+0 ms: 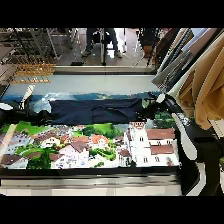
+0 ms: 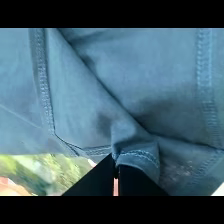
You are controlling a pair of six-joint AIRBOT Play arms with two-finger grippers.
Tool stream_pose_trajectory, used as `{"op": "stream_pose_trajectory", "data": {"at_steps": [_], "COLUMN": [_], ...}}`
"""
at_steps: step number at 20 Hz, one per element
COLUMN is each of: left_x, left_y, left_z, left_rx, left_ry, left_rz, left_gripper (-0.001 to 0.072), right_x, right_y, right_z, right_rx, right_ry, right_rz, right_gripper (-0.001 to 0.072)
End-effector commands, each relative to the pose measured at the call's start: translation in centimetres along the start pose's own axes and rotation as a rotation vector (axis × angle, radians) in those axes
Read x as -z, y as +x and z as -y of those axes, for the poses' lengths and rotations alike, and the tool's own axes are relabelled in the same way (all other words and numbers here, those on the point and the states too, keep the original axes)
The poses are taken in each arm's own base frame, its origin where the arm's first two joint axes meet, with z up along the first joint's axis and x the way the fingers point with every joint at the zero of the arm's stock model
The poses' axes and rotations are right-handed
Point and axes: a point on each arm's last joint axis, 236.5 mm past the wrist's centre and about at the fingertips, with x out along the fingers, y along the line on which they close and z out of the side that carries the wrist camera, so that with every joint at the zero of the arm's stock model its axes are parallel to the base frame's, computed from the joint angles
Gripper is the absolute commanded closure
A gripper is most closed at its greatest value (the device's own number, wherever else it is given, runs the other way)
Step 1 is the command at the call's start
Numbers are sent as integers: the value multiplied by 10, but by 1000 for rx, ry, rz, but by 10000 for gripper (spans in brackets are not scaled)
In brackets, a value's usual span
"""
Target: Fold the clothes and pants, and hang the long-sleeved shirts on hangers.
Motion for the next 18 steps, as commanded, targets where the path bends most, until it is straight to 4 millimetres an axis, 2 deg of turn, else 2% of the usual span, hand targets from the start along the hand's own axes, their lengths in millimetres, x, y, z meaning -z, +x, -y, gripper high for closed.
{"op": "stream_pose_trajectory", "data": {"at_steps": [1, 3, 5, 6, 8, 10, 11, 12, 13, 15, 16, 17, 18], "left_x": [0, 0, 0, 0, 0, 0, 0, 0, 0, 0, 0, 0, 0], "left_y": [0, 0, 0, 0, 0, 0, 0, 0, 0, 0, 0, 0, 0], "left_z": [0, 0, 0, 0, 0, 0, 0, 0, 0, 0, 0, 0, 0], "left_rx": [0, 0, 0, 0, -1, 0, 0, -1, 0, 0, 0, -1, 0], "left_ry": [0, 7, 7, 7, 7, 7, 7, 7, 7, 7, 7, 7, 7], "left_rz": [0, 0, 0, 0, 1, 1, 1, 1, 0, 0, 0, 1, 0], "left_gripper": [309, 308, 309, 308, 309, 309, 308, 309, 309, 308, 309, 309, 309], "right_x": [-8, -21, -68, -97, -131, -129, -123, -114, -106, -93, -85, -79, -74], "right_y": [-5, -29, -65, -83, -98, -75, -58, -44, -35, -29, -30, -31, -31], "right_z": [-20, -49, -63, -59, -37, -19, -11, -3, 7, 31, 45, 54, 58], "right_rx": [-67, -147, -154, -130, -70, -21, -6, 9, 35, 69, 76, 71, 42], "right_ry": [20, -62, -95, -68, 14, 18, 31, 42, 47, 83, 108, 94, 65], "right_rz": [36, 93, 293, 414, 557, 522, 477, 427, 382, 304, 262, 223, 183], "right_gripper": [695, 695, 696, 696, 696, 680, 530, 323, 228, 217, 173, 164, 118]}}
